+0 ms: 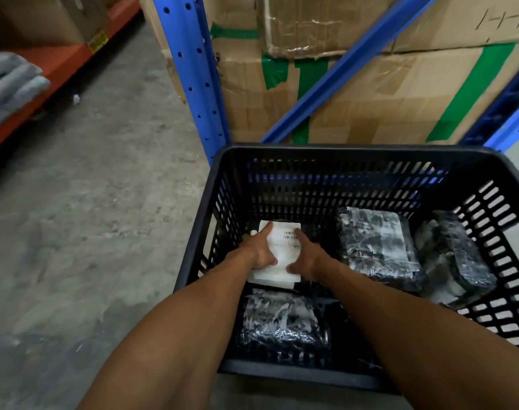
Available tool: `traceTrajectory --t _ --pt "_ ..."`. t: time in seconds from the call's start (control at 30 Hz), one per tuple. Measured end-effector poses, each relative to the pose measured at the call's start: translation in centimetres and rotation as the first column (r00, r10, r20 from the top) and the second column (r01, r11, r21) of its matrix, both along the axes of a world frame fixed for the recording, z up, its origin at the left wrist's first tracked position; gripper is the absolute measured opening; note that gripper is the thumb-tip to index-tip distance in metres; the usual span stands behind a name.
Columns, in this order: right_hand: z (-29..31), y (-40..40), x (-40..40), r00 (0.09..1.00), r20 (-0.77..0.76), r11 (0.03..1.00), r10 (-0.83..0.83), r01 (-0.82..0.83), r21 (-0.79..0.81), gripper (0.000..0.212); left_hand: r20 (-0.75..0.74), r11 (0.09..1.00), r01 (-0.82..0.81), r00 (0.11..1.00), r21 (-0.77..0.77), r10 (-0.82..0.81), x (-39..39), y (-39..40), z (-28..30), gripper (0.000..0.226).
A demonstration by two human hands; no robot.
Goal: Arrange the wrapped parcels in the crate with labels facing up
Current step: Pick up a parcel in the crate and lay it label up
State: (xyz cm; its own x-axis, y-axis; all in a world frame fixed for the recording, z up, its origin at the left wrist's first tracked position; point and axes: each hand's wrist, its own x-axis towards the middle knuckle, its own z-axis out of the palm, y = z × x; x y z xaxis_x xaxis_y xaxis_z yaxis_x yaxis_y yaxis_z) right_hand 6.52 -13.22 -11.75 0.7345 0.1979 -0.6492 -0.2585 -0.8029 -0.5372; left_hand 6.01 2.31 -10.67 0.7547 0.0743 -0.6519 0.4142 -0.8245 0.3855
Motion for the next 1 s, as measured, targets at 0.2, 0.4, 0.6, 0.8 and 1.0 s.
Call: traceTrajectory --t 0.2,0.4,0.6,0.8,1.0 --pt "0.5 0.2 0.6 0.999 0.003 0.998 0.049 -0.049 -0.05 0.11 0.022 1.0 -0.003 1.0 -0.007 0.003 0.4 0.0 -0.5 0.108" --pt "2.0 0.7 0.4 0.98 -0.064 0.966 0.188 -0.197 -0.169 0.102 -0.059 0.994 0.091 0.994 0.065 -0.087 0.6 -0.6 -0.4 0.107" --pt "6.9 0.1 -0.3 0.971 -0.031 0.955 0.236 -0.238 -0.18 0.068 -0.058 0.94 0.252 0.968 0.231 -0.246 0.9 -1.2 2.5 0.083" --pt "13.7 -6.4 0.9 0.98 0.189 0.992 0.066 -0.045 -0.115 0.028 0.236 0.965 0.22 0.939 0.141 -0.249 0.8 -4.4 7.7 0.055" --pt "10.8 -12.3 -0.3 0.961 0.241 0.928 -0.137 0.209 -0.307 0.065 0.17 0.963 0.161 0.978 -0.216 -0.125 0.9 -12.0 8.1 0.078"
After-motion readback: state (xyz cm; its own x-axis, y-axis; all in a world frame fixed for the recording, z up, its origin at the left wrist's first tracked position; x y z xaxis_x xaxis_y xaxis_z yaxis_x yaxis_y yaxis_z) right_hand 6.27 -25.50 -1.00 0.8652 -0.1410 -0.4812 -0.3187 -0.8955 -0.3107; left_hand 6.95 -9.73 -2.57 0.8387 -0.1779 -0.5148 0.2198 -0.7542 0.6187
